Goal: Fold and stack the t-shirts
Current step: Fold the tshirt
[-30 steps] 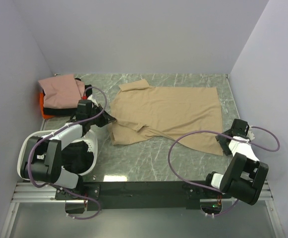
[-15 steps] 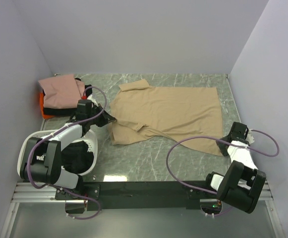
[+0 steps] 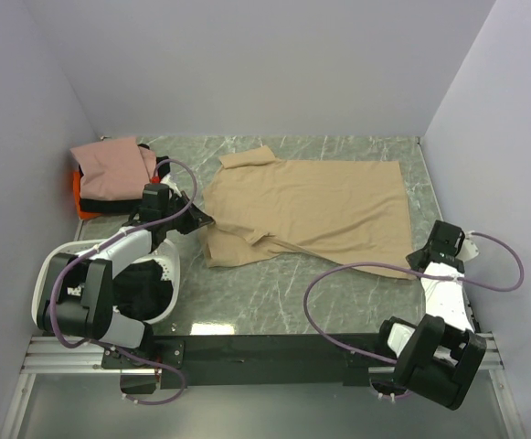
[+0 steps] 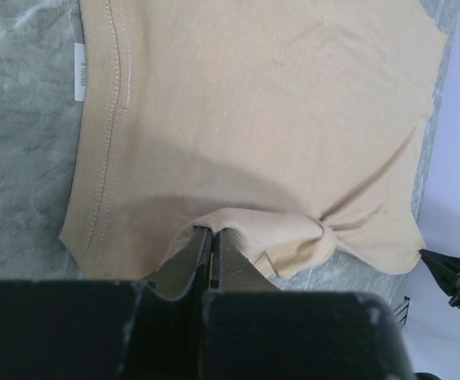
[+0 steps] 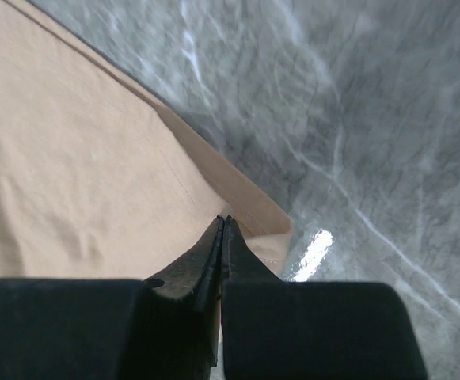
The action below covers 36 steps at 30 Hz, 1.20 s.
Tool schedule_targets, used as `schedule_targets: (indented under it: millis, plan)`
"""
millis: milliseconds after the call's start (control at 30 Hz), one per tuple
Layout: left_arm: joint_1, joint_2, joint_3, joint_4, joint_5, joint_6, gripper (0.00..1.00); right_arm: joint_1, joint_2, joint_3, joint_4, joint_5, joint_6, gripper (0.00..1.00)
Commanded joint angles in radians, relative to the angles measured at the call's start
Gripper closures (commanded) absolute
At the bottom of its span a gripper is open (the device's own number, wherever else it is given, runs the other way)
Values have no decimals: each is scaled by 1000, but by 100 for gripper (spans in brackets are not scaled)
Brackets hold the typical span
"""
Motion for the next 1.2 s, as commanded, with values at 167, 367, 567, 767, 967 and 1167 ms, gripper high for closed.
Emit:
schedule_targets:
  millis: [167, 367, 567, 767, 967, 1167]
  plan:
    - [5, -46, 9, 23, 6, 33, 99, -6, 24, 97, -14, 70, -61, 100]
    - [5, -49, 6, 28, 19, 35, 99, -3, 21, 69, -8, -64, -62, 85]
    - [5, -53, 3, 34, 24, 33, 99, 16, -60, 28, -49, -92, -13, 57]
    - [5, -62, -1, 34, 18, 33, 99, 22, -142, -15, -100, -10, 59, 29]
    - [-5, -64, 6, 28, 13, 30, 99, 20, -155, -84, -87, 31, 160, 18]
    - [-16, -70, 5, 21, 6, 30, 99, 23, -122, -106, -41, 68, 180, 18]
